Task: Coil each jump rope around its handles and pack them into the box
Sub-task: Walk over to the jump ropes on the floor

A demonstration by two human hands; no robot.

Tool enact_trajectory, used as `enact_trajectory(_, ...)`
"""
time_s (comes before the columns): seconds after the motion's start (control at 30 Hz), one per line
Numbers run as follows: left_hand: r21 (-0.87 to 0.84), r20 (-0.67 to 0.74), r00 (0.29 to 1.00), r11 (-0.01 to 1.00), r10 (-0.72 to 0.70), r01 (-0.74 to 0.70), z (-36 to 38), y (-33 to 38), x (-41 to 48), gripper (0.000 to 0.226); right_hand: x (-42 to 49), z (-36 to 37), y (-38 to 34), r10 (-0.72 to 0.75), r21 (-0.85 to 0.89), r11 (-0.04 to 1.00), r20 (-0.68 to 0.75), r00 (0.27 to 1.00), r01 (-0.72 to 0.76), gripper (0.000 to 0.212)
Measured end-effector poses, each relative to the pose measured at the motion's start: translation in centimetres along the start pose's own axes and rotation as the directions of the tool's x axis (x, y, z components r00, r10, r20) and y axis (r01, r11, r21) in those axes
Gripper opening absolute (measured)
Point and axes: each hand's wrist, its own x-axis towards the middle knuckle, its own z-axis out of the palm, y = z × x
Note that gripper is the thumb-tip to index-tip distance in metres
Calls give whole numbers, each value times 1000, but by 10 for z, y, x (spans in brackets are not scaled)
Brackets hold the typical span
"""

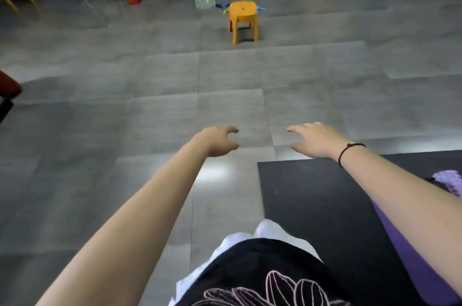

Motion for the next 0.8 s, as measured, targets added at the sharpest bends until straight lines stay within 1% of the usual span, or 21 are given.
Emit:
enact_trajectory(0.1,-32,6,998,998,55,-55,-56,9,110,57,95,-41,36,31,35,999,-70,997,-28,52)
enact_trajectory(0.23,112,6,998,992,62,-63,-123,10,275,59,247,-76,99,80,87,993,-53,995,-75,54)
enact_trajectory(0.3,126,12,999,991,36,-37,-164,9,355,59,327,-106,128,98,121,989,-56,994,-90,55)
enact_trajectory(0.4,98,59,998,995,-3,-2,-235,5,458,60,434,-168,157,107,132,986,-2,994,-106,56)
enact_trajectory(0.5,45,70,997,998,-35,31,-311,5,541,59,533,-238,174,101,108,988,56,993,-107,57)
enact_trajectory(0.6,-2,78,997,1000,-28,28,-373,0,616,57,629,-300,183,66,168,982,139,988,-90,52)
enact_trajectory(0.67,-30,80,996,999,-33,36,-409,-11,679,57,699,-331,187,39,180,981,176,984,-71,50)
enact_trajectory(0.8,-44,81,995,998,-49,53,-473,-41,816,57,851,-377,200,4,158,987,182,983,-33,51)
